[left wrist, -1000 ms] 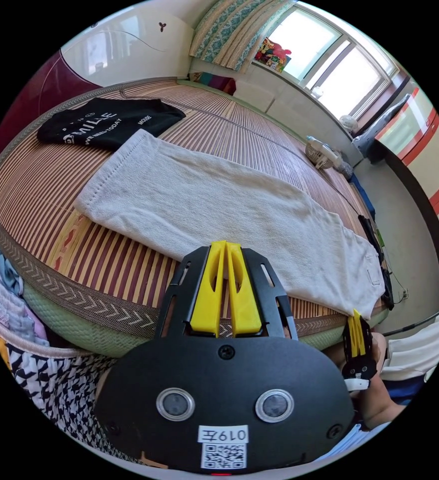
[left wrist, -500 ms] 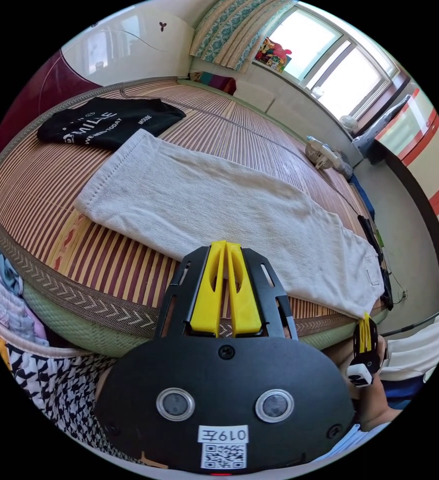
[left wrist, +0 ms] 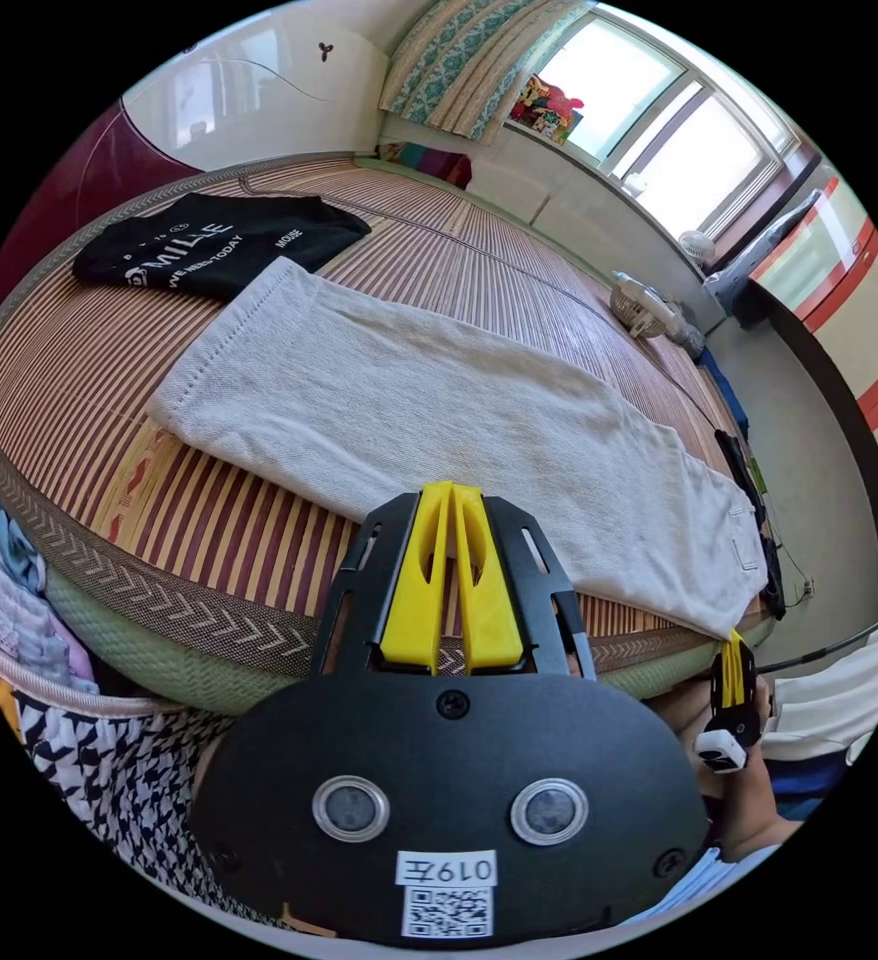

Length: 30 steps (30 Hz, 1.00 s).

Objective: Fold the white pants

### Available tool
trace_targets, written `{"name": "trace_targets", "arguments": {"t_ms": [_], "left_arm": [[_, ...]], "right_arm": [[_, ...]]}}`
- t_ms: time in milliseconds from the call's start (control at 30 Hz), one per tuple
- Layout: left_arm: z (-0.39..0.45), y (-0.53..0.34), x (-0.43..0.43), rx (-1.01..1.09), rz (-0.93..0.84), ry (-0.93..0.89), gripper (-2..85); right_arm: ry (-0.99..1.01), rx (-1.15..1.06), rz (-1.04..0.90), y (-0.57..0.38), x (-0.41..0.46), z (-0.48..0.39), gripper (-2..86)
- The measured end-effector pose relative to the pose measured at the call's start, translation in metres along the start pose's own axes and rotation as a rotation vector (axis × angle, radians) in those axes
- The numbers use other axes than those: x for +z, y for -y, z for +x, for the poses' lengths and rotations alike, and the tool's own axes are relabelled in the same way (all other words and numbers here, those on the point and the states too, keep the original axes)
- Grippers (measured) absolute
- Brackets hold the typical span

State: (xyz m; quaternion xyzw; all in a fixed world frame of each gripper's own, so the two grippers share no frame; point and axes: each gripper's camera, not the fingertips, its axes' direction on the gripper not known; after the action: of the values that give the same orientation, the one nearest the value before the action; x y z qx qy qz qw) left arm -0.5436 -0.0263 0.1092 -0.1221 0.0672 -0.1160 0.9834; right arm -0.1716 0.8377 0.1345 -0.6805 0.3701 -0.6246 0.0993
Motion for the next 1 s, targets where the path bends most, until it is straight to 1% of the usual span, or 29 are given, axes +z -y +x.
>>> {"name": "trace_targets", "arguments": {"t_ms": [67,100,200,300,333,367,400,467,533,567,600,667,700,767,833,1000], "left_arm": [[0.007,-0.004,0.000,0.003,-0.003,-0.002,0.9],[0.009,-0.006,-0.001,0.003,-0.003,-0.003,0.9],[0.022,-0.014,-0.006,0.026,0.012,-0.015,1.1],[0.048,-0.028,-0.019,0.138,0.063,-0.043,1.4],[0.065,-0.036,-0.024,0.225,0.086,-0.016,1.6],[0.088,-0.046,-0.029,0.356,0.115,0.010,1.9],[0.101,-0.052,-0.031,0.429,0.124,0.021,2.0],[0.150,-0.083,-0.032,0.704,0.116,0.025,3.0],[0.179,-0.106,-0.026,0.831,0.079,0.049,4.3],[0.195,-0.119,-0.024,0.893,0.066,0.074,5.6],[0.202,-0.124,-0.023,0.924,0.063,0.086,6.2],[0.227,-0.142,-0.021,1.015,0.074,0.151,7.3],[0.232,-0.145,-0.020,1.030,0.078,0.170,7.4],[0.250,-0.155,-0.018,1.090,0.093,0.255,7.8],[0.262,-0.160,-0.014,1.132,0.085,0.295,8.0],[0.286,-0.167,-0.003,1.225,0.068,0.431,7.6]], "right_arm": [[-0.031,-0.055,0.014,-0.006,0.006,-0.008,-0.7],[-0.030,-0.046,0.013,-0.007,0.007,-0.007,-0.7],[0.047,0.060,0.032,-0.017,0.008,0.014,-0.7],[0.026,0.168,0.158,-0.033,-0.003,0.033,-0.9],[0.001,0.206,0.219,-0.037,-0.008,0.037,-0.9],[-0.003,0.245,0.276,-0.039,-0.011,0.042,-0.9],[-0.003,0.269,0.303,-0.039,-0.012,0.045,-1.0],[0.024,0.337,0.366,-0.033,-0.009,0.057,-1.0],[0.071,0.380,0.372,-0.021,0.001,0.065,-1.0],[0.143,0.421,0.380,-0.014,0.010,0.072,-1.0],[0.193,0.439,0.384,-0.011,0.016,0.075,-0.9],[0.380,0.482,0.389,-0.001,0.038,0.082,-0.9],[0.401,0.480,0.389,0.000,0.042,0.082,-0.8],[0.404,0.468,0.412,0.002,0.048,0.077,-0.7],[0.409,0.454,0.427,0.001,0.047,0.073,-0.7],[0.402,0.407,0.398,0.000,0.052,0.059,-0.7]]}}
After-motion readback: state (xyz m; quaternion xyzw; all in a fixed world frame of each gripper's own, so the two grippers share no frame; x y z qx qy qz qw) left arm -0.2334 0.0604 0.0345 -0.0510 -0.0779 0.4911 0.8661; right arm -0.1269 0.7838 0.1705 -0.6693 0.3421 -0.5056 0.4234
